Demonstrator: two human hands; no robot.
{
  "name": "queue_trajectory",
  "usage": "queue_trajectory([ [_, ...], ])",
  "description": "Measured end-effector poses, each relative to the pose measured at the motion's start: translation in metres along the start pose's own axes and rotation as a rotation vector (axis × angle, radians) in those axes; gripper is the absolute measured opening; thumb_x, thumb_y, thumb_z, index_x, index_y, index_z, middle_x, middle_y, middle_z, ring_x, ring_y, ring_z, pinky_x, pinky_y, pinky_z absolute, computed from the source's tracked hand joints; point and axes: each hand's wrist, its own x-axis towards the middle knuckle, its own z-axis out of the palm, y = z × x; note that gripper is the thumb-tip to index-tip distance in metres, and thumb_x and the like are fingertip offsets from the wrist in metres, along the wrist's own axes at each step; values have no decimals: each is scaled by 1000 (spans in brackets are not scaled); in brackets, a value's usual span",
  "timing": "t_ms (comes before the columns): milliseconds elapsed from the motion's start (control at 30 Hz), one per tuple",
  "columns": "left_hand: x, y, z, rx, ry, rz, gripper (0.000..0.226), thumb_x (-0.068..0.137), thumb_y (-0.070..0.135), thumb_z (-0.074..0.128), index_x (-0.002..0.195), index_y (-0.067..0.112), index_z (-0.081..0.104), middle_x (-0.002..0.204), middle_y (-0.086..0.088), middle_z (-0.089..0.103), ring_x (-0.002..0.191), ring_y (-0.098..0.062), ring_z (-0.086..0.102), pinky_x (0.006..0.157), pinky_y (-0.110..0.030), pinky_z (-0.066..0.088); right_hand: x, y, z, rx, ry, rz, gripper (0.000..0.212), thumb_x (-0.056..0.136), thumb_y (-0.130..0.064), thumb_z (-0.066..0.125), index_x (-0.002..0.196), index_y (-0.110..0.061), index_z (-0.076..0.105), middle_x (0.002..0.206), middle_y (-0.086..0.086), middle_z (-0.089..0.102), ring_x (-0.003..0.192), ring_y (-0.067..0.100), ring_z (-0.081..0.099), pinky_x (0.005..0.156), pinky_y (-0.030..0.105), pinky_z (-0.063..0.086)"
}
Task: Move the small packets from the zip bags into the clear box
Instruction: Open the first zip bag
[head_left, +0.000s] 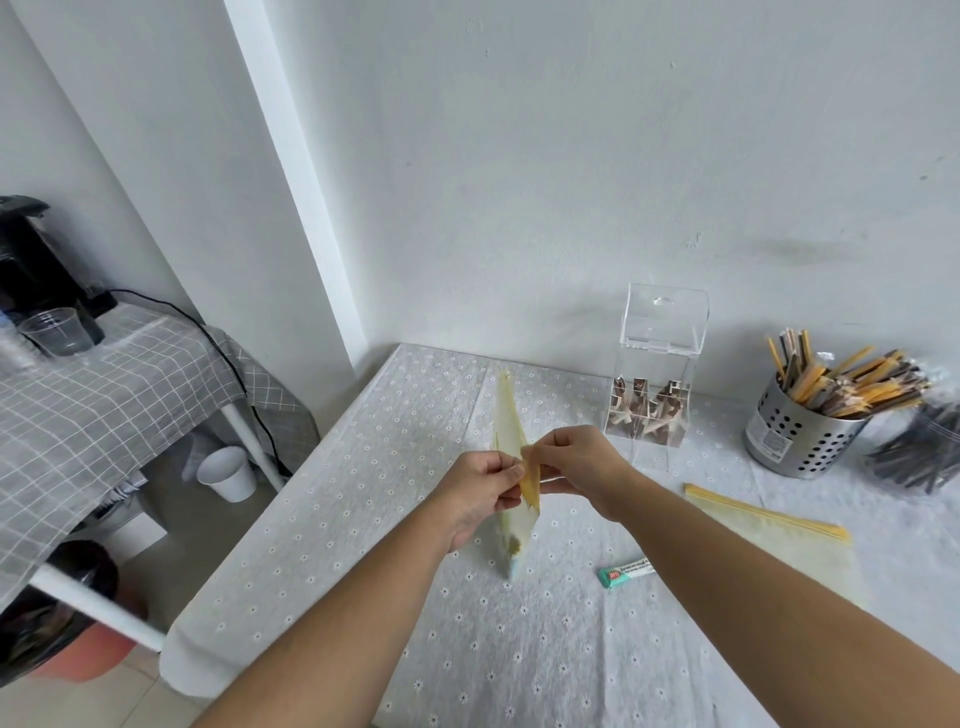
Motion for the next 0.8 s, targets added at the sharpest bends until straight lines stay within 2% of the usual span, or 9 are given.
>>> queue_trajectory([
  [100, -1, -1, 0, 27, 11, 24, 20, 94, 6, 50, 79, 11, 61, 74, -5, 60, 70, -14, 55, 73, -25, 50, 2, -2, -1, 17, 21, -2, 15, 85, 4, 62, 70, 3, 59, 73, 18, 66, 63, 23, 68, 61, 24, 61],
  [267, 1, -3, 7, -2, 131, 40, 21, 96, 10, 48, 80, 13, 61, 71, 0, 59, 69, -10, 54, 63, -21, 44, 6, -2, 5, 87, 128, 34, 17, 85, 7, 57, 68, 6, 59, 72, 20, 64, 66, 27, 66, 69, 30, 61],
  [433, 0, 7, 1, 126, 86, 47, 19, 92, 16, 55, 74, 16, 61, 70, 2, 63, 67, -10, 59, 71, -27, 48, 1, -1, -2, 68, 6, 1, 17, 89, -1, 59, 72, 3, 60, 74, 17, 64, 66, 22, 63, 62, 23, 58],
  [533, 5, 13, 1, 257, 94, 81, 15, 89, 25, 61, 76, 18, 60, 70, 6, 65, 65, -8, 61, 67, -26, 50, 1, 2, -3, 34, 0, -28, 13, 88, -2, 60, 76, 4, 61, 75, 17, 65, 68, 22, 63, 62, 22, 58],
  [667, 11, 14, 2, 297, 153, 108, 17, 89, 19, 61, 72, 20, 60, 72, 1, 65, 65, -13, 59, 62, -25, 45, 4, 7, 4, 41, 29, -64, 15, 91, -4, 56, 79, 4, 61, 74, 15, 66, 65, 18, 65, 67, 23, 58],
  [733, 13, 13, 6, 235, 209, 99, 18, 91, 17, 59, 72, 17, 60, 72, 0, 66, 68, -14, 60, 65, -24, 45, 5, 8, 10, 52, 76, -76, 18, 93, -3, 51, 79, 2, 59, 75, 16, 65, 67, 20, 64, 74, 29, 58],
  [800, 14, 12, 7, 63, 267, 43, 22, 93, 12, 54, 72, 14, 60, 72, -2, 66, 67, -15, 60, 68, -28, 47, 6, 9, 14, 155, 105, -64, 22, 93, 1, 45, 76, 4, 59, 77, 18, 64, 70, 23, 63, 77, 32, 56],
])
